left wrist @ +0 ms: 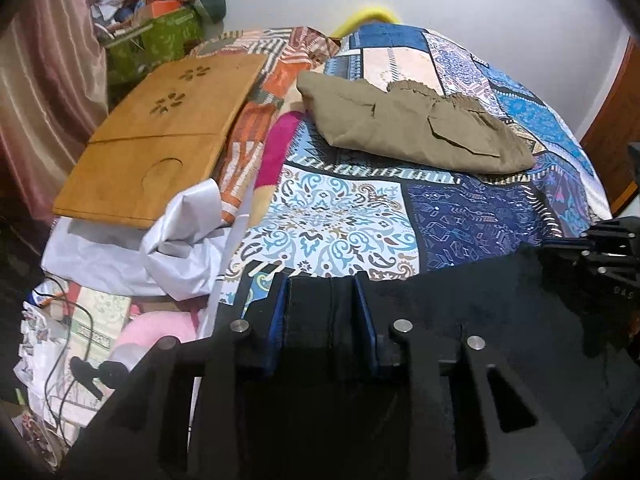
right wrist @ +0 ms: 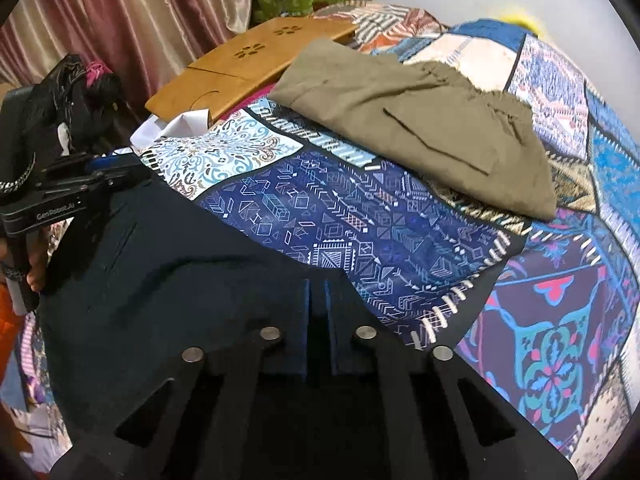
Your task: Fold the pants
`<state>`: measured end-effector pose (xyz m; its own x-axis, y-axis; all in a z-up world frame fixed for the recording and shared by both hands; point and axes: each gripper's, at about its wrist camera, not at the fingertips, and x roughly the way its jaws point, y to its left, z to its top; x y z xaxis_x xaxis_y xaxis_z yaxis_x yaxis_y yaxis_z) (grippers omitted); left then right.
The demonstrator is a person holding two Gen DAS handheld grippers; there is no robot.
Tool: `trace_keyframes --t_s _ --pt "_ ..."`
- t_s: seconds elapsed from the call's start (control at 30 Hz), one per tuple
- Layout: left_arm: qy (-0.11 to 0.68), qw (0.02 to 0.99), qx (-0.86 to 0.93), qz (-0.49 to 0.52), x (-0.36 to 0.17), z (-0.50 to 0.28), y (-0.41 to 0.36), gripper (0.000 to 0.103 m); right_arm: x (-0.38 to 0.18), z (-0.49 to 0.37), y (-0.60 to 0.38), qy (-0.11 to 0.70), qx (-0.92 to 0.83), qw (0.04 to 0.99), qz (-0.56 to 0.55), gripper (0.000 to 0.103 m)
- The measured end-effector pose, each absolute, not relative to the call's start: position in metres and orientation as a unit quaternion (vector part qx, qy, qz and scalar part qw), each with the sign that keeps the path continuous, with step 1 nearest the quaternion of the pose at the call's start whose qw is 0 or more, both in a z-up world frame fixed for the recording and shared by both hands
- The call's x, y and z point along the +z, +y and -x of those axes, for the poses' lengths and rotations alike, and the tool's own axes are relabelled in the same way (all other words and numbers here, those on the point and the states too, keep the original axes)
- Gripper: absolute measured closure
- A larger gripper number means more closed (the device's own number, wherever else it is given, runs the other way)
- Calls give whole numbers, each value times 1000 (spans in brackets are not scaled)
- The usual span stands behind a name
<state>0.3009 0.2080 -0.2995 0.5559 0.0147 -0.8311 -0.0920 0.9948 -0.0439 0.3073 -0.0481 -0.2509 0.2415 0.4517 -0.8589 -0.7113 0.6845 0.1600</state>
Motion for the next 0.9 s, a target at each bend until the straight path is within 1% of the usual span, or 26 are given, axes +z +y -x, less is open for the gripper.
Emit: trace_keyframes --t_s 0.1,0.27,0.37,0.4,0.47,0.5,0.53,0.6,0.73,0.8,0.87,0.9 --pt "464 884 43 26 -296 -300 207 71 -246 -301 -46 468 370 787 157 100" --pt "481 875 54 23 -301 -309 211 70 -247 -304 -43 456 337 802 189 100" --pt "481 875 52 21 -292 -307 210 68 -244 -306 -49 478 342 791 168 99" --pt "478 876 56 19 -287 -304 209 68 -241 -304 -52 485 347 788 155 97" --pt "468 882 60 16 -273 -296 208 66 -230 -296 -60 484 347 791 142 87" --pt "464 884 57 20 -267 -292 207 65 -224 -291 -64 479 346 794 141 77" --pt "459 886 53 26 -260 -287 206 64 -219 -286 -67 475 346 797 139 69" --pt "450 891 46 28 -248 -276 202 63 -204 -273 -74 464 351 803 128 67" --pt "431 902 36 17 -223 -250 186 62 -176 -243 -89 450 361 809 111 67" --pt "420 907 25 15 -210 -235 176 60 -162 -226 -98 441 362 814 105 67" --pt "410 912 16 15 -201 -222 168 52 -148 -209 -108 429 360 822 102 67" --pt "403 915 12 13 -196 -213 163 50 -142 -201 -114 424 357 827 99 65"
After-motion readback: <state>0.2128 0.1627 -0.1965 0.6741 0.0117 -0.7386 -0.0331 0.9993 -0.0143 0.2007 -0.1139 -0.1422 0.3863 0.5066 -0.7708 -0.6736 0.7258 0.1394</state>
